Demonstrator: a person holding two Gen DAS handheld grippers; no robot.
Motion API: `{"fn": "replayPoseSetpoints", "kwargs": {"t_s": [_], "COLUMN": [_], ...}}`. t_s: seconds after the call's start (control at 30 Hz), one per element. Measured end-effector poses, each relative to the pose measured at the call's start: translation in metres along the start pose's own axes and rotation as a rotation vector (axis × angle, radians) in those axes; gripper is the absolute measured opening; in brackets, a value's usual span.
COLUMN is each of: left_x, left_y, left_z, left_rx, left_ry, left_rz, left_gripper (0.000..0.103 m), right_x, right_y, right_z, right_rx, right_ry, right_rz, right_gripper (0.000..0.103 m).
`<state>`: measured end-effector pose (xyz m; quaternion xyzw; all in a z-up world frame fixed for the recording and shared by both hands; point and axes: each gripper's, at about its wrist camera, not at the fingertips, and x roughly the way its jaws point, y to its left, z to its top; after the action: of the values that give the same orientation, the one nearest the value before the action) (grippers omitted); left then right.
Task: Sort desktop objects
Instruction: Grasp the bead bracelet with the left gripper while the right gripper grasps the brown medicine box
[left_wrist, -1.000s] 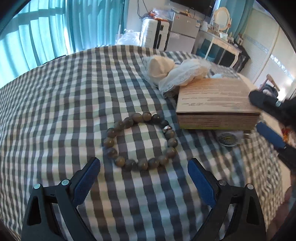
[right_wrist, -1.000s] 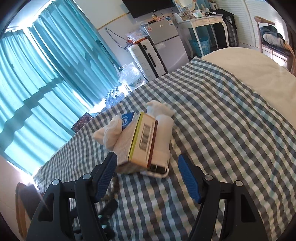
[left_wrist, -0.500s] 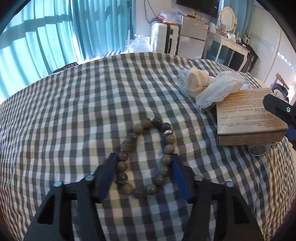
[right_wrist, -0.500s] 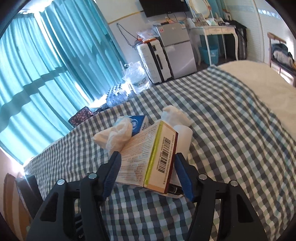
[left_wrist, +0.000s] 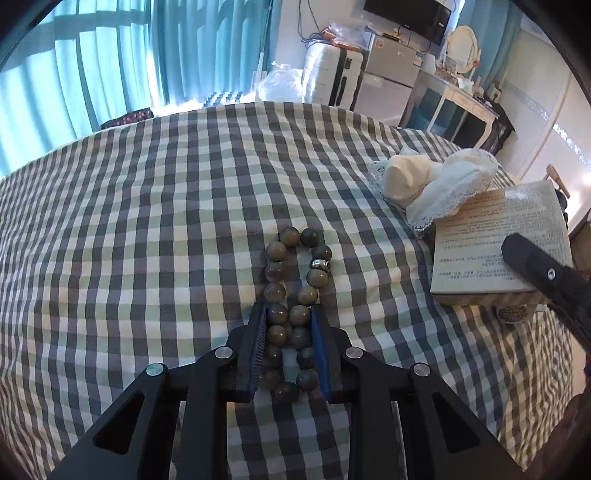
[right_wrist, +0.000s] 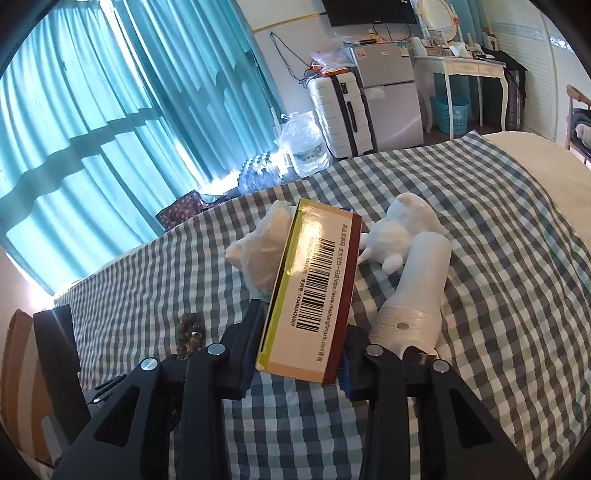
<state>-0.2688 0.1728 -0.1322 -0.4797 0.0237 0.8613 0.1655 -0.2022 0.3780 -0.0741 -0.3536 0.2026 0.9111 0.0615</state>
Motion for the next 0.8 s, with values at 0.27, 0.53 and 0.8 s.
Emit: {"fn": "replayPoseSetpoints", "kwargs": {"t_s": [0.27,0.53,0.8], "left_x": [-0.033,-0.077,-0.063], "left_y": [0.006,0.015,0.009], "left_z": [-0.001,-0.021,-0.034], "left_rx": [-0.041,-0.040,-0.119], "left_ry": [-0.015,-0.009,0.056], "left_rz": [-0.014,-0.036,-0.064], "left_gripper": [0.014,0.003,0.059], "right_x": [-0.019,-0.059,-0.085], "right_y": [0.007,0.024,0.023], "right_z": [-0.011,-0.027,-0.033], "right_rx": [-0.020,-0.057,-0.034], "right_ry": [0.003,-0.009,-0.034], "right_rz": [-0.007,-0.002,0.016], "right_gripper": [0.032,0.029,0.029]}}
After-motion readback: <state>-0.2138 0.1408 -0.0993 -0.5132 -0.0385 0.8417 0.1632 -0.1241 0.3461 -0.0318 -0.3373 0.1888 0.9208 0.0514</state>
